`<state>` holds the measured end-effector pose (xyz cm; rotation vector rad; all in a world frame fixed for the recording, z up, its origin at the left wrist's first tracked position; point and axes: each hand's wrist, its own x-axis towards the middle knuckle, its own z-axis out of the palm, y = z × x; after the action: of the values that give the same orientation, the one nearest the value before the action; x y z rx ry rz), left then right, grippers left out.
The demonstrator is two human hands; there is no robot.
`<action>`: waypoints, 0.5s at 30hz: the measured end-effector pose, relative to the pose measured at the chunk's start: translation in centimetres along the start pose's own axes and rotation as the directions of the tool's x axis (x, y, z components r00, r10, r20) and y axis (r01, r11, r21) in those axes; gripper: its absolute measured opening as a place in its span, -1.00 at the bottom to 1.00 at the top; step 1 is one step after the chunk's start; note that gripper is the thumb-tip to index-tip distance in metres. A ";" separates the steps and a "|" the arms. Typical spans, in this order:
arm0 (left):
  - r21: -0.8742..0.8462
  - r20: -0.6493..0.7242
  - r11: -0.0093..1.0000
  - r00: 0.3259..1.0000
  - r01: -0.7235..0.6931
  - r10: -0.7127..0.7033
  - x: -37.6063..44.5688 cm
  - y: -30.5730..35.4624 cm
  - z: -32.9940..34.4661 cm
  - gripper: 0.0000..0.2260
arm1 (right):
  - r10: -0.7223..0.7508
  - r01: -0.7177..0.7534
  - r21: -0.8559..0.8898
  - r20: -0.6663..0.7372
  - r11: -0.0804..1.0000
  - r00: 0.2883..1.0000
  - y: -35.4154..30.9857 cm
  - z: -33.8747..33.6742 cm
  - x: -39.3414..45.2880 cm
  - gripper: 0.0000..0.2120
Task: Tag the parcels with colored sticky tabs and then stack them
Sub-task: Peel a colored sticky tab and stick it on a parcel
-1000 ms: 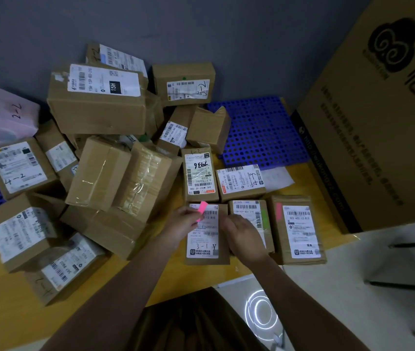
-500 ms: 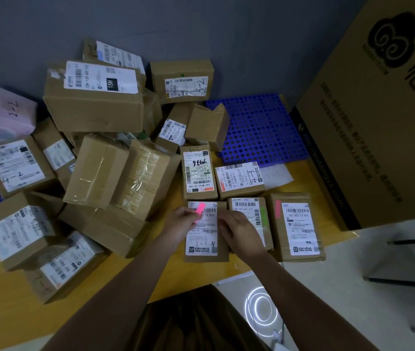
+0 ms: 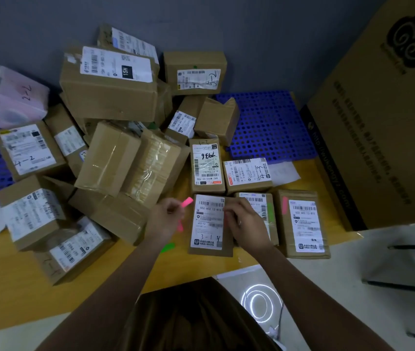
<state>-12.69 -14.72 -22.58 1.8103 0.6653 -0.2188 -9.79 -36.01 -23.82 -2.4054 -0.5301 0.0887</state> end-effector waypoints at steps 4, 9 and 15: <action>0.640 0.088 0.763 0.995 -0.090 0.043 0.3 -2.2 -1.8 -0.79 | -0.025 0.025 0.017 0.017 1.000 1.000 -1.3 1.1 0.6 -0.81; 0.728 0.223 0.658 0.974 -0.195 0.042 0.8 -1.4 -1.7 -0.69 | -0.131 0.138 -0.049 0.120 0.989 0.984 -2.2 2.2 2.0 -0.77; 0.670 0.236 0.689 0.959 -0.277 0.156 1.3 1.8 -0.8 -0.81 | 0.100 -0.066 -0.280 0.108 0.958 0.989 -0.6 -1.0 7.4 -0.49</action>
<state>-10.76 -13.96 -21.42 2.5526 0.2372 -0.5046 -3.08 -33.25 -22.15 -2.7092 -0.5249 0.2110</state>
